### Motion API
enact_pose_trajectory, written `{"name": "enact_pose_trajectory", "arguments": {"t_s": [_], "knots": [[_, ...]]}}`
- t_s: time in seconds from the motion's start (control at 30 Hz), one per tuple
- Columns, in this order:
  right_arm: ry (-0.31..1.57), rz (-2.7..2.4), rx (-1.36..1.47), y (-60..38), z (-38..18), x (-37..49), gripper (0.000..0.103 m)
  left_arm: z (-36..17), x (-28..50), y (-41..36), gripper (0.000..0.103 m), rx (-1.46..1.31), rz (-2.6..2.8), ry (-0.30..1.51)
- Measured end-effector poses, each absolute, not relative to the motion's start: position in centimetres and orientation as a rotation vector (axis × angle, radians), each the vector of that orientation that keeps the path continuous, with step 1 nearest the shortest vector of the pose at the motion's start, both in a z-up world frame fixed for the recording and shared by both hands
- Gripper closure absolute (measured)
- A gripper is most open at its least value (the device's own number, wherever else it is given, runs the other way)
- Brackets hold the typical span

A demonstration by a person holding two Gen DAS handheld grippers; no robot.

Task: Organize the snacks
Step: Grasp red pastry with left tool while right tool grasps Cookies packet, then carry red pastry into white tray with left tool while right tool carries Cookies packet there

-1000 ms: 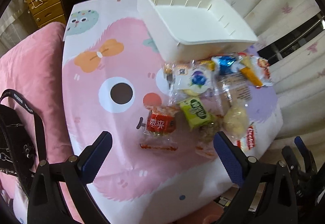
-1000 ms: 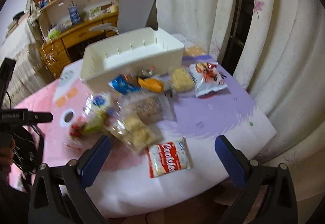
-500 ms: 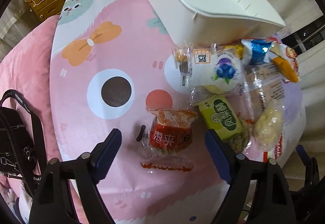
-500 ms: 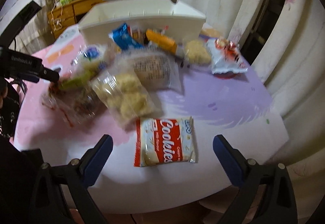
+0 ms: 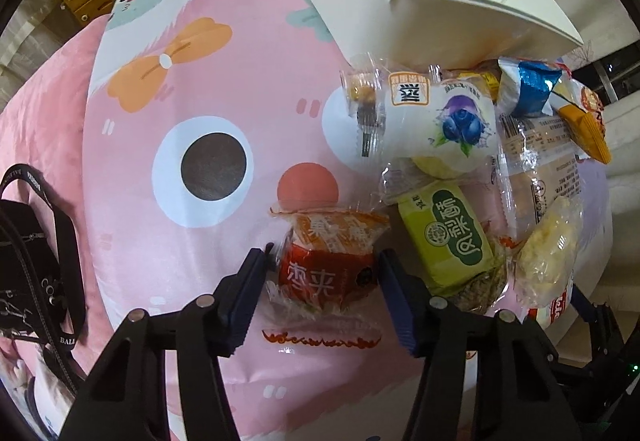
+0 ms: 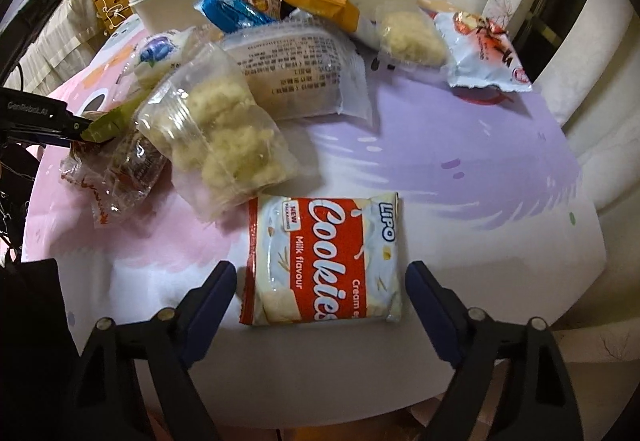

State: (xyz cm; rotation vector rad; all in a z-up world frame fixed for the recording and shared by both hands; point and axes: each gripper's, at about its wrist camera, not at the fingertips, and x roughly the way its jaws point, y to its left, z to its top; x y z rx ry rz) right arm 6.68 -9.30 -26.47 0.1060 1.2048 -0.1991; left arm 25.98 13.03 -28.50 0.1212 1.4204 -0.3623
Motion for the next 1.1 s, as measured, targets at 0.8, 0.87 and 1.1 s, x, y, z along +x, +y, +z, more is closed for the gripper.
{"name": "enact_pose_trajectory", "arguments": {"t_s": [0.8, 0.87, 1.1], "knots": [[1.234, -0.236, 0.131, -8.2, -26.2, 7.2, 0.044, -28.0, 22.7, 16.8, 0.056, 0.120, -0.322, 1.433], [1.237, -0.249, 0.134, -8.0, -26.1, 7.0, 0.046, -27.7, 22.3, 17.3, 0.056, 0.129, -0.323, 1.428], [1.242, -0.274, 0.181, -7.0, -25.7, 6.0, 0.052, -25.7, 21.2, 18.5, 0.056, 0.142, -0.368, 1.411]]}}
